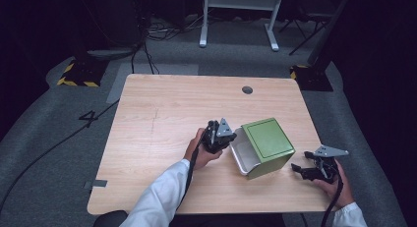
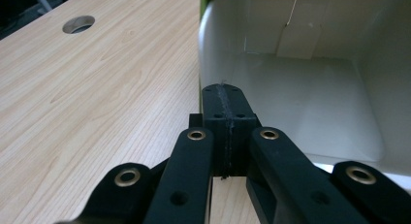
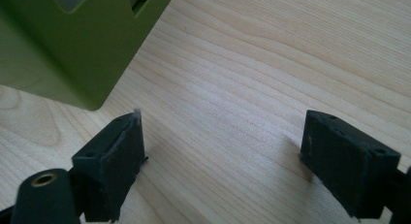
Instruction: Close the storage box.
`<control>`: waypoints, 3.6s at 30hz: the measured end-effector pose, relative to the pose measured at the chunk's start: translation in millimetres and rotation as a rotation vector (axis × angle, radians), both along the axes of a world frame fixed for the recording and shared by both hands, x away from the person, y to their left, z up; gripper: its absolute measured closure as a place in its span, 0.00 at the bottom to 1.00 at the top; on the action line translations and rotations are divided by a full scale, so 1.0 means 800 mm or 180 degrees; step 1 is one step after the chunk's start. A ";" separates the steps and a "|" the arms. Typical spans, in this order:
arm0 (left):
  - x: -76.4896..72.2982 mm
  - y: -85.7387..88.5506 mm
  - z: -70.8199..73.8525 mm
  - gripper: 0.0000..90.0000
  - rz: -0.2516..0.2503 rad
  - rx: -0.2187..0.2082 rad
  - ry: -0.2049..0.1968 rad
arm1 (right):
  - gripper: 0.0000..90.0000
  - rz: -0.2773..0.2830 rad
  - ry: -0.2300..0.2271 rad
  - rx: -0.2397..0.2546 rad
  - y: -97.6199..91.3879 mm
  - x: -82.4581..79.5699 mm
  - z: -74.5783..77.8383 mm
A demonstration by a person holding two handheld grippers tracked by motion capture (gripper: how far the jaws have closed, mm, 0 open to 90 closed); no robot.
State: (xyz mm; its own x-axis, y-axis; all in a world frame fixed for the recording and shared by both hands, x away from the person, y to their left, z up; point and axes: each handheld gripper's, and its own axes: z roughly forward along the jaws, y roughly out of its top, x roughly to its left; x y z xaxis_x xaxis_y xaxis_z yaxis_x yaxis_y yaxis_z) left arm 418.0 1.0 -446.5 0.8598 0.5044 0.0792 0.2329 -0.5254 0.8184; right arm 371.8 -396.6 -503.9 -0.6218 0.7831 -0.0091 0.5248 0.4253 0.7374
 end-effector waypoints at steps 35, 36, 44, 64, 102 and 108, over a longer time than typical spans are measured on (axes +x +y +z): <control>0.017 0.045 0.023 0.74 0.0247 -0.0067 0.0018 | 0.18 0.0000 -0.0001 0.0000 0.000 0.000 0.000; 0.016 0.052 0.024 0.70 0.0292 -0.0061 0.0008 | 0.18 0.0000 0.0000 0.0000 0.000 0.000 0.000; 0.005 0.101 0.028 0.41 0.0570 0.0188 -0.0068 | 0.18 -0.0001 0.0000 0.0001 0.000 0.000 0.000; -0.042 0.191 0.005 0.19 0.0549 0.0763 0.0037 | 0.18 -0.0007 -0.0005 0.0000 0.000 0.000 0.000; -0.087 0.304 -0.072 0.19 0.1106 0.0304 0.0624 | 0.18 -0.0020 -0.0003 0.0004 -0.001 -0.001 0.000; -0.089 0.301 -0.072 0.19 0.1208 0.0286 0.0636 | 0.18 -0.0020 -0.0004 0.0004 -0.001 -0.001 0.000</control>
State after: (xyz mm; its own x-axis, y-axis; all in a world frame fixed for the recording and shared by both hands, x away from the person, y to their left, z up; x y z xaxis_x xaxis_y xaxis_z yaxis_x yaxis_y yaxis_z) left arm 347.2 241.7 -504.4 0.6178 0.7863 -0.0118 0.5722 -0.4392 0.6926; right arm 370.7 -397.0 -503.9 -0.6169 0.7870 -0.0090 0.5266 0.4212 0.7385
